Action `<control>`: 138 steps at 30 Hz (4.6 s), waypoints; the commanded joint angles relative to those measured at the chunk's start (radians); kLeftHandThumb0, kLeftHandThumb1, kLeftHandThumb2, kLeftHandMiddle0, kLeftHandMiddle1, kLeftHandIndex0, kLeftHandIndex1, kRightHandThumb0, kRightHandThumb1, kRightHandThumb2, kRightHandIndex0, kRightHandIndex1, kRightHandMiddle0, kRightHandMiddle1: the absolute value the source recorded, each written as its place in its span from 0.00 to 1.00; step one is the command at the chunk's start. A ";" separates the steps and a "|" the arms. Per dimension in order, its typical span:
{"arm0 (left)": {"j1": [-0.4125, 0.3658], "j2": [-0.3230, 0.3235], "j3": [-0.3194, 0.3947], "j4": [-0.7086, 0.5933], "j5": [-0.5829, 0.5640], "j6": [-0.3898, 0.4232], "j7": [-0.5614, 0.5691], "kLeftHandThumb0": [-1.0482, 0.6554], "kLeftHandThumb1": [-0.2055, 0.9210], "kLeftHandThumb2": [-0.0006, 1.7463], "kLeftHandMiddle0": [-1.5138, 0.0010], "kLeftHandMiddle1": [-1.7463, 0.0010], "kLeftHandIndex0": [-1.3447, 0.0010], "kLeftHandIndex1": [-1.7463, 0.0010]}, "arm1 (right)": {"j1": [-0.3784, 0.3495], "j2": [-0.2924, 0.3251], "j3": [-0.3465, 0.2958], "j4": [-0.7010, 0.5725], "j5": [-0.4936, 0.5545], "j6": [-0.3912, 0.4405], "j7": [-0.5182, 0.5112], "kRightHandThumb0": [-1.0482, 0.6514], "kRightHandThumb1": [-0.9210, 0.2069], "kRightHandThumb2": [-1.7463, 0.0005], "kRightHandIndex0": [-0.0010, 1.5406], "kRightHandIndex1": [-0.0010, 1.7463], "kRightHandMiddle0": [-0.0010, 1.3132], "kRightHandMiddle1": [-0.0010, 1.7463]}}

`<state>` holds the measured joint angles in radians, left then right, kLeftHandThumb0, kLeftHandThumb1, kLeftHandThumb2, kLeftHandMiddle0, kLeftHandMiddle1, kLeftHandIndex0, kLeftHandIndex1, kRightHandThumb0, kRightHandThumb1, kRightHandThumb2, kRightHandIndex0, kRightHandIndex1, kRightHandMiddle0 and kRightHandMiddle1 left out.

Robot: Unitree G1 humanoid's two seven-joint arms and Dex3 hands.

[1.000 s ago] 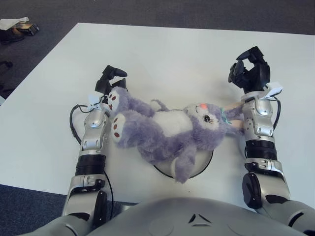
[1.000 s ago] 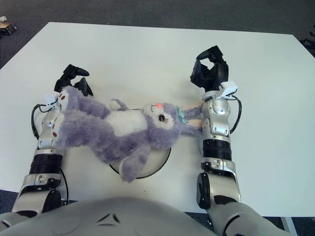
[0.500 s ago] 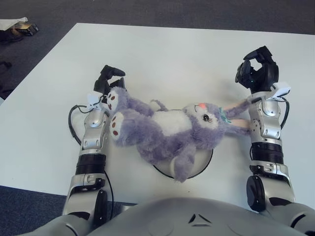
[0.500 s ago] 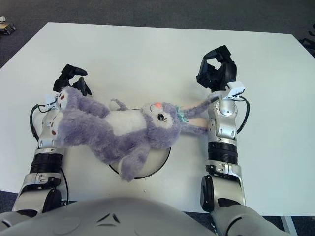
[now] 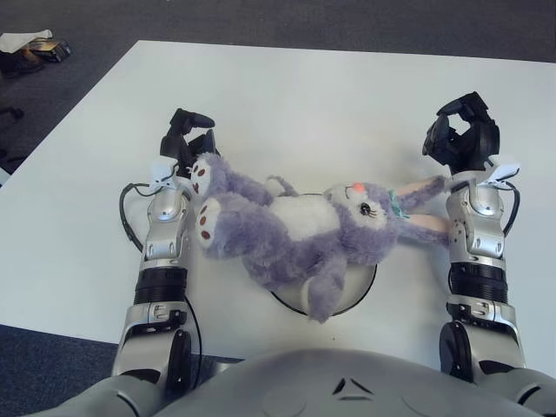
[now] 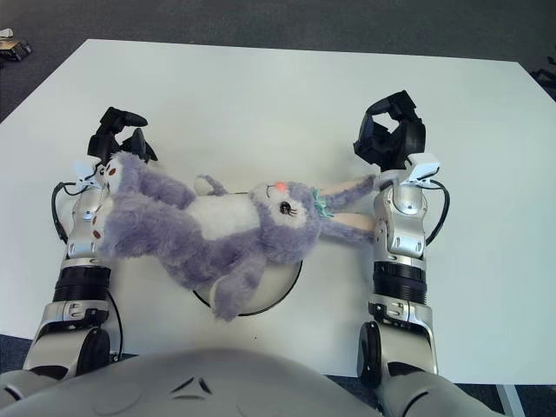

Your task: Put the doll into the plate.

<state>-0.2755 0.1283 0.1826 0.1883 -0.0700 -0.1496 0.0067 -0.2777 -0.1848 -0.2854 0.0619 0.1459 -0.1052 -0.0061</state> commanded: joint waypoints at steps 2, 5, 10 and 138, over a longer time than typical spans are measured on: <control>-0.031 0.011 0.014 0.009 0.006 0.002 0.022 0.39 0.82 0.47 0.38 0.00 0.76 0.00 | 0.041 -0.004 -0.009 -0.058 0.006 0.027 -0.005 0.37 0.33 0.41 0.72 1.00 0.33 1.00; -0.038 0.012 0.018 0.016 0.007 -0.001 0.029 0.39 0.81 0.47 0.39 0.00 0.76 0.00 | 0.056 -0.002 -0.007 -0.077 0.001 0.038 -0.007 0.37 0.32 0.42 0.71 1.00 0.33 1.00; -0.055 0.015 0.029 0.029 0.007 0.001 0.047 0.39 0.79 0.49 0.39 0.00 0.75 0.00 | 0.109 -0.002 -0.014 -0.106 0.015 0.054 0.006 0.38 0.31 0.43 0.69 1.00 0.32 1.00; 0.022 0.020 -0.029 0.070 -0.005 0.039 -0.074 0.38 0.71 0.56 0.34 0.00 0.70 0.00 | 0.094 -0.014 0.012 0.246 -0.017 -0.139 0.059 0.35 0.43 0.33 0.78 1.00 0.40 1.00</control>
<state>-0.2612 0.1475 0.1519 0.2575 -0.0708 -0.1161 -0.0678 -0.1998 -0.2162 -0.2664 0.2773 0.1130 -0.2322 0.0581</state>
